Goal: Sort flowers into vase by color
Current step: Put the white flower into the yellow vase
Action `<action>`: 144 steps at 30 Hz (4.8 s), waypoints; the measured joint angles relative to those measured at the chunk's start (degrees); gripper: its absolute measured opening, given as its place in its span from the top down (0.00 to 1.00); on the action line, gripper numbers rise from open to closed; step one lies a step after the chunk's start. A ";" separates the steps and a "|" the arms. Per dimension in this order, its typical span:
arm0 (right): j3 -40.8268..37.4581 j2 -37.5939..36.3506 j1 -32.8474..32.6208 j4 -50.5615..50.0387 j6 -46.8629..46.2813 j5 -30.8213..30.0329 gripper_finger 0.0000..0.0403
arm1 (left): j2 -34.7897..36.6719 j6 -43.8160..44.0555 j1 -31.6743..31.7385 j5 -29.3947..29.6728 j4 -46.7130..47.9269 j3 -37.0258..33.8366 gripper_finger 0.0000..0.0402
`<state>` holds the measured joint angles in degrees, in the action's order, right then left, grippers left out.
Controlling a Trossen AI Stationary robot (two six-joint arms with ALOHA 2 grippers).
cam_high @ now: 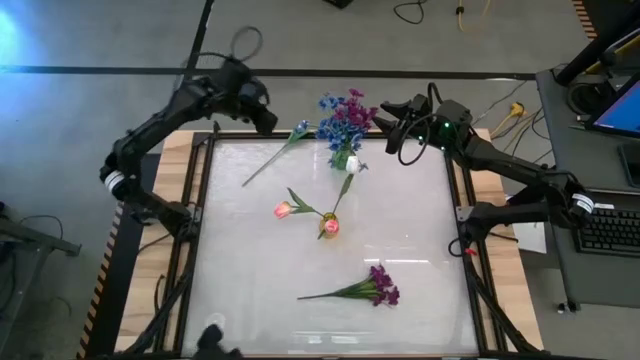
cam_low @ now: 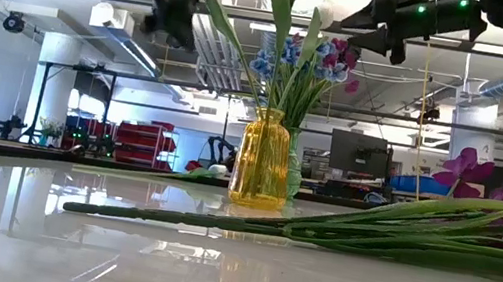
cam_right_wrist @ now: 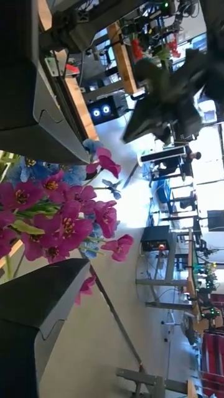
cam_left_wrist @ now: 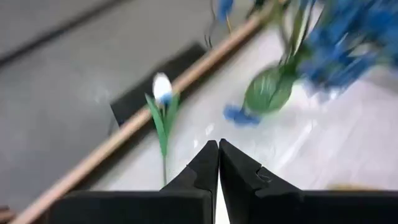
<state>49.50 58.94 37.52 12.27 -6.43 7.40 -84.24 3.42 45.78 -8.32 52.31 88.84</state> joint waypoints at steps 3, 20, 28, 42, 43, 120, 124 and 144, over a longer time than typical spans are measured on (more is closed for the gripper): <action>0.00 0.52 0.00 -0.04 -0.67 0.00 0.38 | -4.58 -1.68 0.61 -3.79 0.08 -2.15 0.98; 0.00 1.11 -0.01 -0.03 -3.56 -1.27 0.38 | -28.16 -10.40 1.87 3.22 -7.81 -6.54 0.54; 0.00 1.11 0.00 -0.02 -3.61 -3.50 0.38 | -33.84 -10.47 3.27 3.48 -12.82 -5.09 0.56; 0.00 1.11 0.00 0.00 -3.03 -5.85 0.38 | -35.36 -11.73 3.76 8.38 -17.67 -5.91 0.72; 0.00 1.11 0.00 -0.02 -2.88 -5.97 0.38 | -35.34 -11.56 3.82 8.51 -18.01 -6.09 0.75; 0.00 1.07 0.00 3.88 0.27 -5.46 0.38 | 4.45 5.45 -3.23 -28.80 -55.38 -5.75 1.00; 0.00 0.86 0.00 4.04 -1.39 -5.32 0.38 | 4.45 6.20 -3.31 -28.80 -55.55 -5.75 1.00; 0.00 -2.01 -0.31 23.37 -14.95 4.94 0.38 | 3.83 9.34 -14.95 -15.97 -61.28 -5.38 1.00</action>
<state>49.50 56.93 37.20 35.64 -21.39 12.34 -80.41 12.76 30.83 -24.29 -8.97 83.46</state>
